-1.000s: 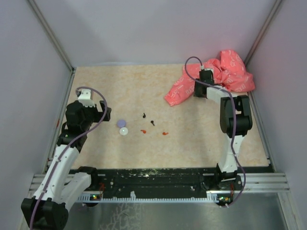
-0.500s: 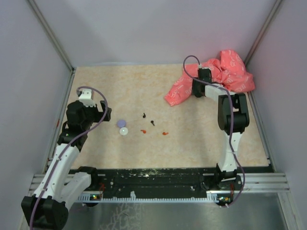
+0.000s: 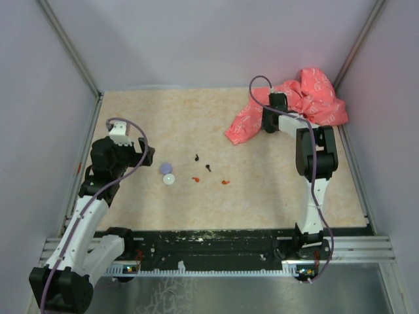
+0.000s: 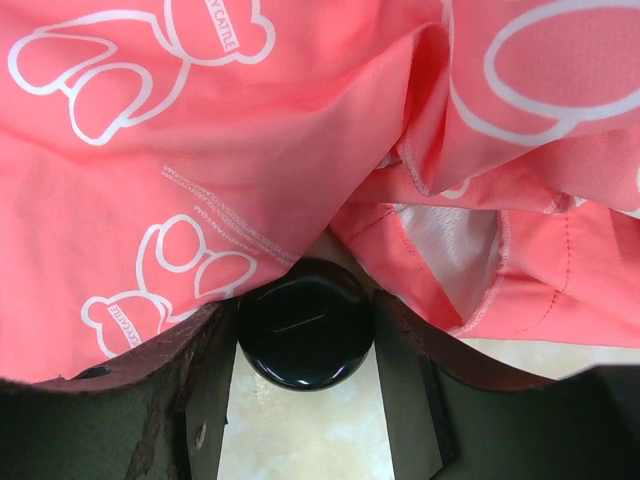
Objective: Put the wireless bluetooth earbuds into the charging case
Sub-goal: Pick up the charging case at the center of the board.
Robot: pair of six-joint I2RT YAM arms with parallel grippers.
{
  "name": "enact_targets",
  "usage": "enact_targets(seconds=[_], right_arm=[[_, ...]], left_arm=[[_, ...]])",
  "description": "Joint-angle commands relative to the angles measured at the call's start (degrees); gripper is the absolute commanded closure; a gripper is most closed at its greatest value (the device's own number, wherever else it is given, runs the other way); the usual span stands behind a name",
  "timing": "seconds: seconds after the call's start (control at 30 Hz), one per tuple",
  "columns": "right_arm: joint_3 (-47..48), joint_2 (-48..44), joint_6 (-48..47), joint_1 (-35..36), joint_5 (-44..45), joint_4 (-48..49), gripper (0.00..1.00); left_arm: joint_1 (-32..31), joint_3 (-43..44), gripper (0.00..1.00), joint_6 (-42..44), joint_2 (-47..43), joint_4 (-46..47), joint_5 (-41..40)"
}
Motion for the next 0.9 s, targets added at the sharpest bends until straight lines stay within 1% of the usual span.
enact_targets(seconds=[0.0, 0.13, 0.27, 0.4, 0.5, 0.57, 0.63, 0.8, 0.87], right_arm=[[-0.6, -2.5, -0.7, 0.1, -0.7, -0.5, 0.56], [-5.2, -7.1, 0.0, 0.3, -1.6, 0.1, 0.58], [-11.1, -12.6, 1.5, 1.3, -2.4, 1.3, 0.58], [-17.1, -18.8, 3.0, 3.2, -3.8, 2.9, 0.58], [-20.5, -24.1, 4.2, 5.3, -5.4, 3.7, 0.58], [-22.7, -27.6, 5.3, 6.8, -6.2, 4.7, 0.58], [-24.5, -31.2, 6.4, 8.4, -6.6, 5.7, 0.58], [-29.1, -38.4, 11.2, 12.3, -8.4, 9.7, 0.58], [-30.5, -40.9, 12.9, 13.9, -8.5, 11.5, 0.59]], left_arm=[[0.2, -0.5, 0.01, 1.3, -0.4, 2.6, 5.8], [0.2, -0.9, 0.03, 0.3, -1.1, 4.2, 12.4], [0.2, -1.2, 0.04, -3.7, -1.1, 6.4, 17.7], [0.1, -2.8, 0.06, -10.9, -0.8, 10.4, 22.7], [-0.7, -4.9, 0.07, -17.9, -0.9, 14.6, 24.6], [-2.5, -6.2, 0.08, -20.8, -1.3, 17.0, 24.0], [-4.9, -7.2, 0.08, -22.3, -1.8, 18.2, 21.6], [-15.1, -8.2, 0.08, -23.8, -2.2, 21.0, 10.4], [-18.2, -9.0, 0.09, -25.7, -2.0, 23.7, 7.2]])
